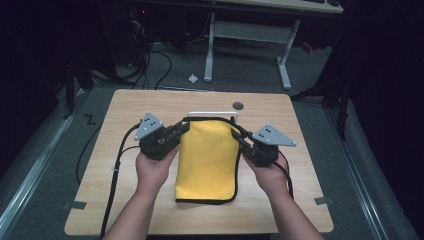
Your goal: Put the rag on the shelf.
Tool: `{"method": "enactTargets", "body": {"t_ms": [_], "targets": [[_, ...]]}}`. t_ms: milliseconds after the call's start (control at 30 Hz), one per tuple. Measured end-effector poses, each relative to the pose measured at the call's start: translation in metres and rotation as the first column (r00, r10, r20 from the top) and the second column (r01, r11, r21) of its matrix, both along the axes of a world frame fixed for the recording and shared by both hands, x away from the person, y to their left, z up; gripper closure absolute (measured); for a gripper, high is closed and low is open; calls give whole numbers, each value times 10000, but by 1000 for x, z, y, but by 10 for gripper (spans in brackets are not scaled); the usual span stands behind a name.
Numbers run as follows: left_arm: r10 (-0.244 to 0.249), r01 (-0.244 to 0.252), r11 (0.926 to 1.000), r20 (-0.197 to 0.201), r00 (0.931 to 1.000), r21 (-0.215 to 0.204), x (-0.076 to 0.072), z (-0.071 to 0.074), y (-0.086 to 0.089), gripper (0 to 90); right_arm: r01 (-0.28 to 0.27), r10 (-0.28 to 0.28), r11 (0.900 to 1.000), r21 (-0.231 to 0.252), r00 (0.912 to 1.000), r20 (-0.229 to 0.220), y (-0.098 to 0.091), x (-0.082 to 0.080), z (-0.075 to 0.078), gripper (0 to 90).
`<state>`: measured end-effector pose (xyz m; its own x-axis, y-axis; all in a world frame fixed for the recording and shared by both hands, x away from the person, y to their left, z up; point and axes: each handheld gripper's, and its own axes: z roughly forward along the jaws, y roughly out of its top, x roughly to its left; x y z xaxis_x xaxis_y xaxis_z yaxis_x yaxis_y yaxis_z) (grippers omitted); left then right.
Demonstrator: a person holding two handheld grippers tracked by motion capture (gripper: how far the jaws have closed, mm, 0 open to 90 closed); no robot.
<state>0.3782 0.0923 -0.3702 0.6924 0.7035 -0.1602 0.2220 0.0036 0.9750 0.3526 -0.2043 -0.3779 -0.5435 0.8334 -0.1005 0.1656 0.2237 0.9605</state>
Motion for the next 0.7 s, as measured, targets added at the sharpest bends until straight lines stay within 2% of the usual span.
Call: {"method": "enactTargets", "body": {"t_ms": [67, 467, 600, 700], "targets": [[-22, 21, 10000, 246, 9997, 7, -2, 7, 0, 829, 2, -3, 10000, 32, 9999, 140, 0, 0, 6, 784], [-61, 56, 10000, 1040, 9946, 50, 1, 40, -2, 829, 86, -107, 9997, 239, 9959, 898, -2, 1, 37, 784], [-25, 17, 10000, 1116, 9938, 75, 5, 44, -2, 829, 133, -158, 9996, 259, 9947, 1014, -2, 3, 44, 784], [-97, 107, 9999, 980, 9951, -103, 9, 45, -2, 829, 147, -168, 9997, 205, 9942, 1064, -3, 4, 47, 783]]}}
